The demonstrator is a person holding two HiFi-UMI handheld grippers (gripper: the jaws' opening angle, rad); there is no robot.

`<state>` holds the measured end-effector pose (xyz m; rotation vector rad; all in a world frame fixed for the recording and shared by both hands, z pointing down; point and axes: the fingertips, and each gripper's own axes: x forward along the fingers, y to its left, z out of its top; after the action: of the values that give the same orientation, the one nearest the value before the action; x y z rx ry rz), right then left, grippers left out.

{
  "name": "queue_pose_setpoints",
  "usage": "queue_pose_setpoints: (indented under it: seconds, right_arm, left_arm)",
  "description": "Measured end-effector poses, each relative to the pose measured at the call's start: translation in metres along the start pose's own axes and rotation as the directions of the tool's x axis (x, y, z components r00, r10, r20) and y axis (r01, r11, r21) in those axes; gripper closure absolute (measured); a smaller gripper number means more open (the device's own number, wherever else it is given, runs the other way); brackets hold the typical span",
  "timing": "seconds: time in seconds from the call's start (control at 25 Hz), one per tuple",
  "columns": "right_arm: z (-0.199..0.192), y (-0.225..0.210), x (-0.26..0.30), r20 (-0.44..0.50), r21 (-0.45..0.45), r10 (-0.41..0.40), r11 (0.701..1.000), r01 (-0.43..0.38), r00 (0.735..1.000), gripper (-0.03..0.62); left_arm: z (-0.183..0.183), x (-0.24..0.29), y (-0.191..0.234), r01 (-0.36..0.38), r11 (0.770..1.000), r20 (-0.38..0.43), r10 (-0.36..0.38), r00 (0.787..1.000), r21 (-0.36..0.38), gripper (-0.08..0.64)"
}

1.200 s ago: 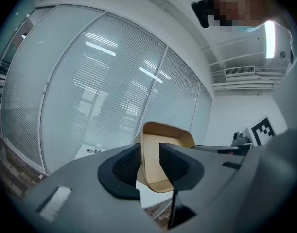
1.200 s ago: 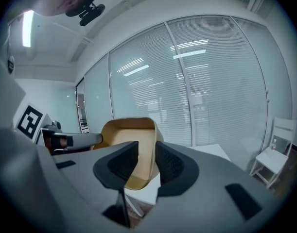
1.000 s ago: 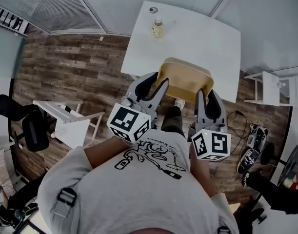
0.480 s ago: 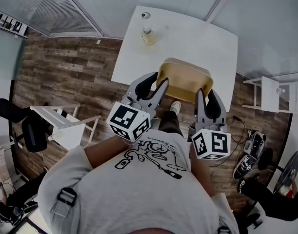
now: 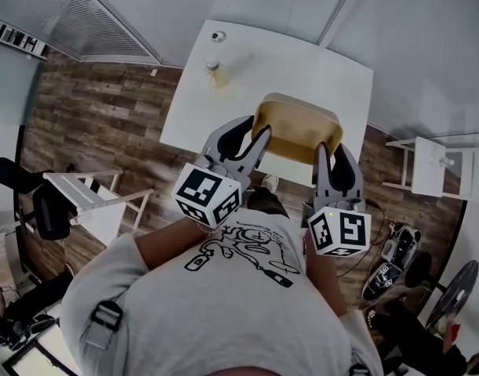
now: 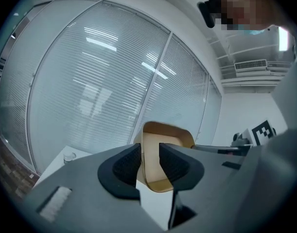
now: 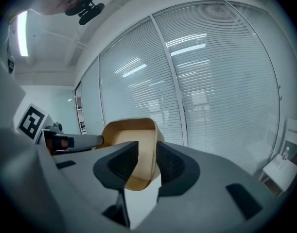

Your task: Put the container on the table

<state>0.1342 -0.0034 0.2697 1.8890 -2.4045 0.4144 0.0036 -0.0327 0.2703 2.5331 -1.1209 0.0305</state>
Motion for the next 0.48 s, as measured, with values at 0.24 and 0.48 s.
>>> queue_pose_setpoints:
  seconds: [0.24,0.48]
  right_arm:
    - [0.006,-0.043,0.014,-0.01,0.015,0.033,0.999,-0.033,0.999,0.503]
    - [0.011,-0.063,0.026,-0.017,0.013,0.074,0.997,-0.073,0.997,0.503]
  left_arm:
    - [0.001,0.041,-0.015,-0.033,0.999,-0.004,0.033,0.999,0.007,0.454]
    - [0.004,0.06,-0.018,-0.067,0.998,0.001,0.067,0.998,0.003,0.454]
